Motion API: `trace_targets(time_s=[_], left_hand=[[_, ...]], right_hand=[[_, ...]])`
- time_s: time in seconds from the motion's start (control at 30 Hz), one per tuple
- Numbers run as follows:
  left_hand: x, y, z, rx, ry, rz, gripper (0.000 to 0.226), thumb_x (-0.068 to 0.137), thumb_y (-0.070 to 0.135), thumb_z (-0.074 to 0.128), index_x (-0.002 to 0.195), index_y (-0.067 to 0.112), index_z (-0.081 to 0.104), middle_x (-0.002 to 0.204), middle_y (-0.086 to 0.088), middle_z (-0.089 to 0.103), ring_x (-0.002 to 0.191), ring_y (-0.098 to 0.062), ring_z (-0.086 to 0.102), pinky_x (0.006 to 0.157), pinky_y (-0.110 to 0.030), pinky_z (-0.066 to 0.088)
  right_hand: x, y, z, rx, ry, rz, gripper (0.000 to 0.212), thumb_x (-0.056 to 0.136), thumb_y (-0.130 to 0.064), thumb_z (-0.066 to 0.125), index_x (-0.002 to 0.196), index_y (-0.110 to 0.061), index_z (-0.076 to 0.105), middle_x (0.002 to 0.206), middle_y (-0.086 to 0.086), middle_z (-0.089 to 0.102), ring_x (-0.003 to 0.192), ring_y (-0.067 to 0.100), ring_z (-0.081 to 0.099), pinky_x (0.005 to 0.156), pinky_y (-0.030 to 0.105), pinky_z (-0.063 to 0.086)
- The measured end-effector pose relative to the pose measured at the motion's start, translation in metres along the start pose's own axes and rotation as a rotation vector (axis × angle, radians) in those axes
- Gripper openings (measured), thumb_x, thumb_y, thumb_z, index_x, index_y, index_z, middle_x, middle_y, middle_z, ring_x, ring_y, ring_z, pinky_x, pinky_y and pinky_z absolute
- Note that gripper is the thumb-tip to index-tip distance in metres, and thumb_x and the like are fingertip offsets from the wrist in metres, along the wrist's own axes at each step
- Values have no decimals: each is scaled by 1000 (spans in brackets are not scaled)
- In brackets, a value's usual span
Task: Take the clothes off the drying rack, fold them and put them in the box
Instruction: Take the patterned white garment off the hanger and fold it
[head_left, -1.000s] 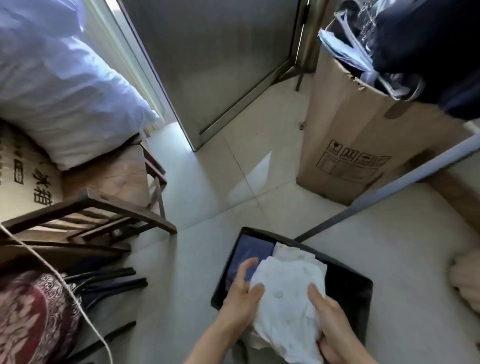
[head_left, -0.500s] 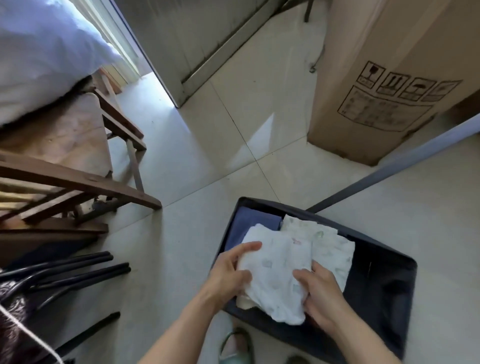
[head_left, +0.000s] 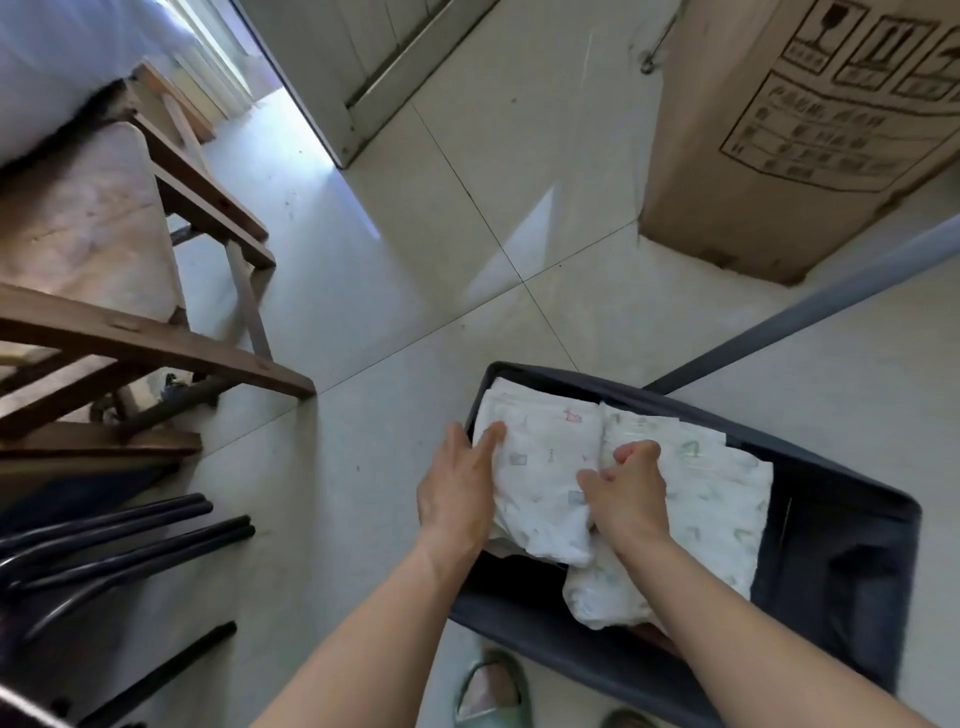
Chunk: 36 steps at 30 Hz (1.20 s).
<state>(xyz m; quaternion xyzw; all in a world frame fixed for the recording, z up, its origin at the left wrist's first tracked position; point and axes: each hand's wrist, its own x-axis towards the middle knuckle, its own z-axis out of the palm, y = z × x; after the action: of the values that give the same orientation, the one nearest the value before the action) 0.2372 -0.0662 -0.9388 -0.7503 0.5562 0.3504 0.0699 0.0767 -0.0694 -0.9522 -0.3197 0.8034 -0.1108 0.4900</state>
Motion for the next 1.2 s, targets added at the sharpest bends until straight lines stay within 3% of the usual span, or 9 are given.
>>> trace_targets(time_s=[0.13,0.23,0.37,0.47,0.53,0.7,0.97,1.2], left_hand=[[-8,3,-10,40,-37,-53,53,96,13,44,144,35,35,113,-3,35,86,-24,50,71,-34,44],[-27,10,-28,-135,-99,-61,51,96,15,50,144,31,42,120,-4,45,96,-24,59,85,-35,50],[-67,38,-51,-388,-163,-88,40,94,20,56,134,24,54,93,4,59,80,-15,60,75,-27,48],[-108,73,-72,-601,-235,-141,34,95,22,58,129,23,56,99,2,61,81,-17,64,71,-33,56],[-139,99,-90,-683,-253,-128,32,95,21,58,127,21,58,106,-3,64,78,-16,63,63,-30,52],[-208,157,-144,-837,-232,-52,31,94,16,56,124,16,61,89,-1,66,69,-15,61,62,-28,50],[-316,219,-198,-912,-264,107,29,99,15,50,127,17,58,92,-5,65,72,-16,61,63,-27,50],[-449,227,-208,-839,-325,260,22,100,18,50,120,18,59,96,-7,66,73,-15,59,65,-27,50]], right_hand=[[-10,-6,-14,-79,-23,9,29,91,-18,58,111,-15,38,96,10,60,84,30,64,79,44,54],[-34,-12,-36,-66,-52,28,20,93,-22,53,109,-19,41,96,4,57,86,29,63,83,48,54],[-69,-24,-69,53,-85,62,5,91,-22,49,95,-24,49,98,2,60,92,29,64,85,50,56],[-109,-45,-100,134,-115,31,11,93,-17,45,95,-16,56,95,8,64,78,25,64,71,38,58],[-139,-61,-127,183,-165,16,16,95,-13,43,97,-8,58,88,10,64,67,21,60,60,33,53],[-209,-83,-192,285,-228,-54,17,95,-10,46,84,-11,59,75,9,61,62,20,59,57,30,51],[-314,-75,-276,421,-181,-82,15,97,-18,52,101,-7,62,84,11,65,65,20,61,58,29,53],[-448,-33,-338,487,-74,-140,16,99,-16,50,104,-6,61,78,11,62,60,19,57,53,27,50]])
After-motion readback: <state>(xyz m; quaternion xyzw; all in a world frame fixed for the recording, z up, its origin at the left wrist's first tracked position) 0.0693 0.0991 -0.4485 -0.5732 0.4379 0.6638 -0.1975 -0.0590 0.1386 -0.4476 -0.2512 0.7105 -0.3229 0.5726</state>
